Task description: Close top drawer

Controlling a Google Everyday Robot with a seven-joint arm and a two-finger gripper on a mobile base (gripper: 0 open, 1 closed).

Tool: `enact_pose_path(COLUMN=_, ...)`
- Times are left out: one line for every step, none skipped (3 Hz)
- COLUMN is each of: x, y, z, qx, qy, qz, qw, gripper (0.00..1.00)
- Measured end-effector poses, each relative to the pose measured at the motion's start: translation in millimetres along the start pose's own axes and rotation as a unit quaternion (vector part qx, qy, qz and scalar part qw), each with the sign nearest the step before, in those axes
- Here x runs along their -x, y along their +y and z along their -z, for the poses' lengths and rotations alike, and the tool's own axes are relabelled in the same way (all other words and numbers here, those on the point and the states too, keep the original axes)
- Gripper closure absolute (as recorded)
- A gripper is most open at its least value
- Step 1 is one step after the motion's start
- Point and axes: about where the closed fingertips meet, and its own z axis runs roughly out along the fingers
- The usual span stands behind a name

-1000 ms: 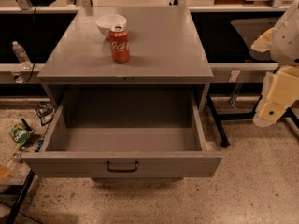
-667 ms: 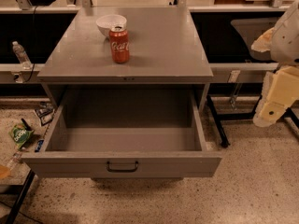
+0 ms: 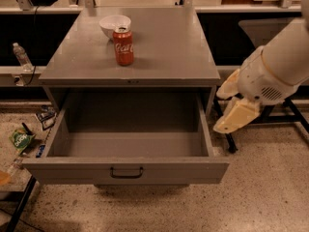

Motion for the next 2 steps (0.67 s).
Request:
enact_pose_path(x=15, y=22, z=-68, qx=0.02, qy=-0.06, qz=0.019, qw=0.9978, gripper=0.62)
enact_pose_path(x=21, y=38, z=-124, qx=0.018, qy=-0.093, qz=0.027, qw=0.9951, gripper=0.85)
